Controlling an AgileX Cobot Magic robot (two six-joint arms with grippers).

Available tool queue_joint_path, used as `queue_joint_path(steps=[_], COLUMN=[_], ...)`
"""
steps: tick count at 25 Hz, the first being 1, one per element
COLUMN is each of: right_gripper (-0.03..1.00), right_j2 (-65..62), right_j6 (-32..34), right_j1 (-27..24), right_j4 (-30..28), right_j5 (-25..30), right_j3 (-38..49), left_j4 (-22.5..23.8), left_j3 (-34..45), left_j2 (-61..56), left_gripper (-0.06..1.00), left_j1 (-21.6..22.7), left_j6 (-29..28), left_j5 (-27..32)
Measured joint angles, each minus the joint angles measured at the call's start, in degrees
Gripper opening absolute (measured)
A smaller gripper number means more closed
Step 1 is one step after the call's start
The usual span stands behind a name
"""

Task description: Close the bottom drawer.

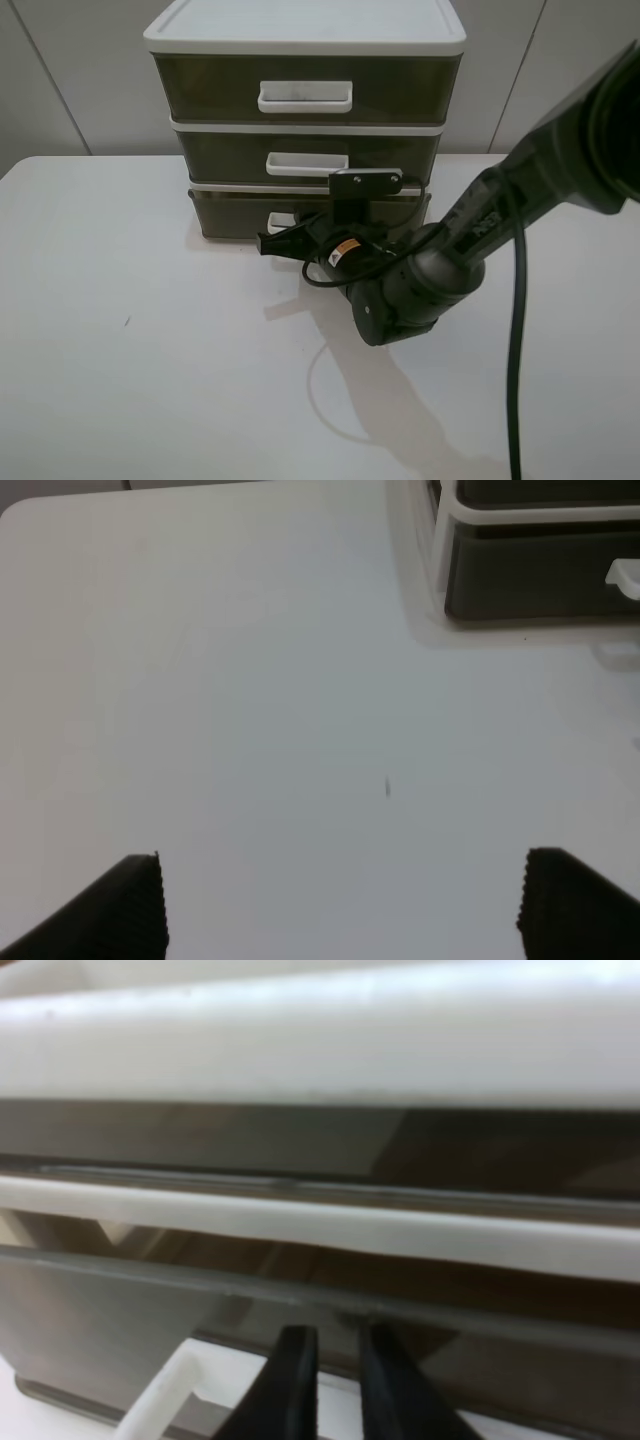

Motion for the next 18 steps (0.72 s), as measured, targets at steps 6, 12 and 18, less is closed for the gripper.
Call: queue_joint_path(steps=[6, 12, 18], right_gripper=[0.02, 0.02, 0.02], right_j2=[0.00, -4.46, -13.51], right_j6=[0.00, 0.00, 0.00], right_j1=[0.00, 0.35, 1.25], right_j4=[0.00, -0.13, -4.51], right_j5=[0.00, 0.54, 2.71], right_j3=[0.00, 3.57, 11.28], left_j4=[0.00, 0.00, 0.00], left_j3=[0.00, 0.00, 0.00], left_j2=[0.00, 0.00, 0.00], left_gripper=[0.72, 0.72, 0.72], left_j1=[0.00, 0.00, 0.00], left_j6=[0.00, 0.00, 0.00], left_j5=[0.00, 0.00, 0.00])
